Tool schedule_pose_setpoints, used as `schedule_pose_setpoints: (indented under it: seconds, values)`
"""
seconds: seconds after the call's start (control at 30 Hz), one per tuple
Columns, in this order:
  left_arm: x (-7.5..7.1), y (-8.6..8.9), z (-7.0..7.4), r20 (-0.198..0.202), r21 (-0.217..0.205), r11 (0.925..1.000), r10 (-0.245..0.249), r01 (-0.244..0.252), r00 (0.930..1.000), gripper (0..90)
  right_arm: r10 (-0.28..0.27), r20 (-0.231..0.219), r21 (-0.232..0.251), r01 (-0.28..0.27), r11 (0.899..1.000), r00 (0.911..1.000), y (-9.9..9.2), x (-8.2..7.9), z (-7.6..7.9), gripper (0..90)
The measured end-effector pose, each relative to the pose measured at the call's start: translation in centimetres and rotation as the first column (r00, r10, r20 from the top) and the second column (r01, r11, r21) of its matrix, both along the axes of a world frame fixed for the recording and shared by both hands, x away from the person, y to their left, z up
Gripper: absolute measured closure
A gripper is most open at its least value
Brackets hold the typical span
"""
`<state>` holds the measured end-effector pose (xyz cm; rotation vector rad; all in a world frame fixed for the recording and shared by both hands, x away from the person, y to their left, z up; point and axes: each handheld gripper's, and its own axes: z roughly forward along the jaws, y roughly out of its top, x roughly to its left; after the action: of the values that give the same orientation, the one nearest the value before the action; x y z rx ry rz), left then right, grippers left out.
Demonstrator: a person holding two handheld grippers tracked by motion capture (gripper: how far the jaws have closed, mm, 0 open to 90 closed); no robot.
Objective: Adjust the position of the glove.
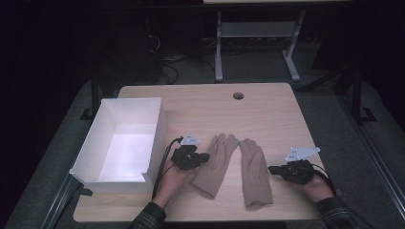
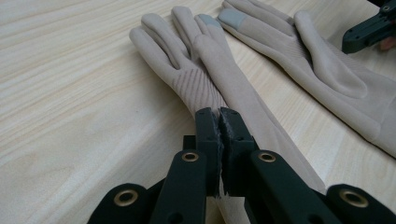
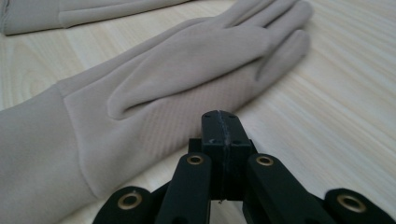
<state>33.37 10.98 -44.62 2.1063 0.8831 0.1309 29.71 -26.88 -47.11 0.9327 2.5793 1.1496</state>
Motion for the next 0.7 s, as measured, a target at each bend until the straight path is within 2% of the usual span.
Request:
schedule_pose_setpoints:
  seconds: [0.13, 0.33, 0.37, 0.4, 0.57, 0.7]
  values:
    - [-0.1, -0.1, 0.1, -0.003, -0.023, 0.9997, -0.005, 0.005, 1.0, 87.1, 0.023, -0.021, 0.0, -0.023, 1.0, 0.9995, 0.6, 0.0, -0.1, 89.7]
    - [-0.1, -0.1, 0.4, -0.006, -0.048, 0.9988, -0.007, 0.007, 1.0, 87.1, 0.053, -0.029, 0.0, -0.053, 0.999, 0.9982, 1.6, 0.0, -0.1, 89.7]
    - [-0.1, -0.1, 0.5, -0.002, -0.038, 0.9992, -0.012, 0.012, 0.9999, 87.1, 0.056, -0.034, 0.001, -0.056, 0.998, 0.9979, 1.8, 0.0, -0.1, 89.7]
    - [-0.1, -0.1, 0.6, 0.001, -0.047, 0.9988, -0.013, 0.013, 0.9999, 87.1, 0.07, -0.024, -0.001, -0.07, 0.998, 0.9972, 2.0, 0.0, -0.2, 89.7]
    - [0.0, -0.2, 1.0, 0.014, -0.055, 0.9983, -0.018, 0.019, 0.9997, 87.1, 0.099, -0.032, 0.0, -0.099, 0.995, 0.9946, 3.3, 0.0, -0.1, 89.7]
    - [0.4, -0.3, 1.4, 0.036, -0.058, 0.9979, -0.026, 0.029, 0.999, 87.1, 0.1, -0.036, 0.001, -0.1, 0.995, 0.9944, 3.6, 0.0, -0.1, 89.7]
